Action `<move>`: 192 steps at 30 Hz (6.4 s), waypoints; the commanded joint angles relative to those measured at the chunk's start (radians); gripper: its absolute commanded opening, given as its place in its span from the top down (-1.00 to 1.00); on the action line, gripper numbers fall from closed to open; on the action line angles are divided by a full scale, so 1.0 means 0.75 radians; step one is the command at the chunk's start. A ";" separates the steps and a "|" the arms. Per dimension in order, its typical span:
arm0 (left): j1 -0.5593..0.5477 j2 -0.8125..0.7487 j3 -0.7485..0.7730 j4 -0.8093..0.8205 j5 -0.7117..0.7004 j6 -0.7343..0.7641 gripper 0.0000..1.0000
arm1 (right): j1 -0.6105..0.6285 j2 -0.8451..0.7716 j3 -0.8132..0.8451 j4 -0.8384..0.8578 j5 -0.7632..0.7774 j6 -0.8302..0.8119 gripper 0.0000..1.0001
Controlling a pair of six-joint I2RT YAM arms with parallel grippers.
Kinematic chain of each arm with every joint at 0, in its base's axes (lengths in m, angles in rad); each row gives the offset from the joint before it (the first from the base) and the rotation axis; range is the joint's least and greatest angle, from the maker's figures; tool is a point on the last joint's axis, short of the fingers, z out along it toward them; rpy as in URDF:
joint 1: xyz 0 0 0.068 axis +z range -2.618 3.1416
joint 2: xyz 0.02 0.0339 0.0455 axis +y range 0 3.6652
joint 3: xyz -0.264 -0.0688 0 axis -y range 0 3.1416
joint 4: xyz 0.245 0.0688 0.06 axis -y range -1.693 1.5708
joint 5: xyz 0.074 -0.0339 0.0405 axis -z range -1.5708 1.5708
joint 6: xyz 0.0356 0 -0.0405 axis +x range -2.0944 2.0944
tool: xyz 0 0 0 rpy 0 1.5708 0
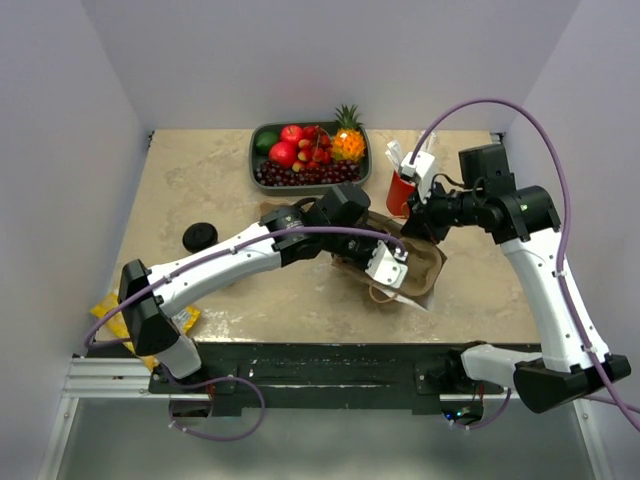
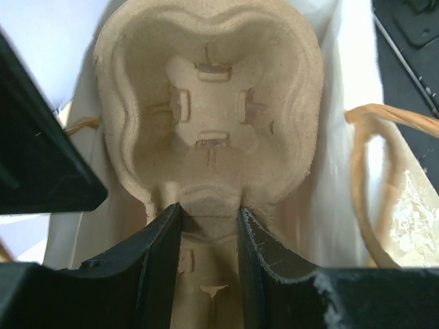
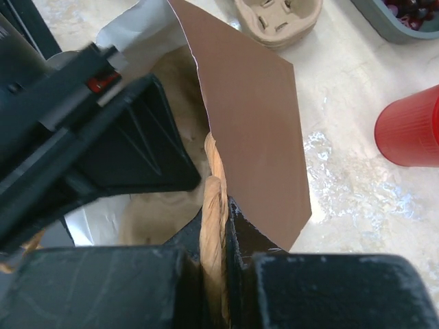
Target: Pack the takeout coffee
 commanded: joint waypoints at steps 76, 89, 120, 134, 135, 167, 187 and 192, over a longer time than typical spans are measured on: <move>-0.066 0.329 -0.084 0.204 -0.573 0.052 1.00 | 0.058 -0.082 -0.113 0.073 -0.215 0.138 1.00; -0.054 0.390 -0.124 0.294 -0.661 0.066 1.00 | 0.096 -0.088 -0.150 0.100 -0.279 0.257 1.00; -0.025 0.329 -0.397 0.775 -0.651 0.156 0.98 | 0.129 -0.082 -0.068 0.014 -0.461 0.120 1.00; 0.022 0.149 -0.478 0.704 -0.426 0.232 1.00 | 0.127 -0.016 0.020 -0.076 -0.418 0.015 1.00; 0.034 0.124 -0.505 0.677 -0.391 0.224 1.00 | 0.127 -0.002 0.034 -0.082 -0.422 0.005 1.00; 0.043 0.177 -0.666 1.131 -0.221 0.269 1.00 | 0.131 0.004 0.030 -0.283 -0.522 -0.173 1.00; 0.059 0.071 -0.742 1.199 -0.291 0.367 0.53 | 0.129 0.025 0.055 -0.277 -0.536 -0.183 1.00; 0.051 0.044 -0.756 1.241 -0.352 0.369 0.04 | 0.129 0.002 0.055 -0.213 -0.479 -0.114 1.00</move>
